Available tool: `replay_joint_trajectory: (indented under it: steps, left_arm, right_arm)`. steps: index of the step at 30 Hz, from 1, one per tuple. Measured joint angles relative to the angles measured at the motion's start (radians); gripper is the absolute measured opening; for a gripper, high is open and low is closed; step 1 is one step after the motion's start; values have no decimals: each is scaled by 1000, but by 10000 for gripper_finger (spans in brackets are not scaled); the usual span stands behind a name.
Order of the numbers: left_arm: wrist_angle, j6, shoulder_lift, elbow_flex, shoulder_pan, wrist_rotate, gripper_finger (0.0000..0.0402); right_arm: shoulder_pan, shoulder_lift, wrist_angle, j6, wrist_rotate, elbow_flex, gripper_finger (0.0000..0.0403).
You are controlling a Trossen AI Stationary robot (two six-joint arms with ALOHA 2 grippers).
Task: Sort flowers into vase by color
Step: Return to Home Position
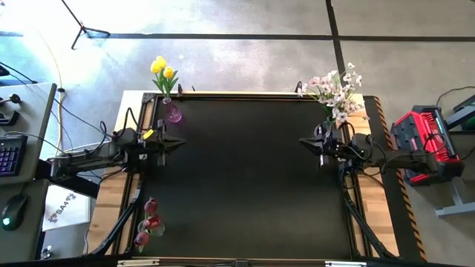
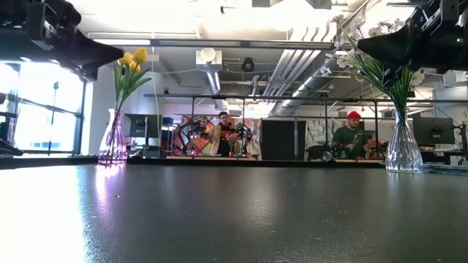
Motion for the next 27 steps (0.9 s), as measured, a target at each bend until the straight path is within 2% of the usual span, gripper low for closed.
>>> replay_joint_trajectory:
  steps: [6, 16, 21, 25, 27]
  left_arm:
    - [-100, 16, -59, 0, 0, 6, 0]
    - [-94, 24, -80, 4, 0, 15, 0]
    - [-104, 22, -79, 1, 0, 79, 0]
    - [-78, -27, -79, -52, 0, 136, 0]
    - [19, -39, -70, -74, 0, 135, 0]
  right_arm:
    - [0, 18, -4, 1, 18, 0, 0]
    - [2, 6, 58, 35, 34, 0, 0]
    - [2, -27, 49, 21, 31, 0, 0]
    - [2, -39, 25, 1, 41, 1, 0]
    - [2, -39, 30, 1, 41, 1, 0]
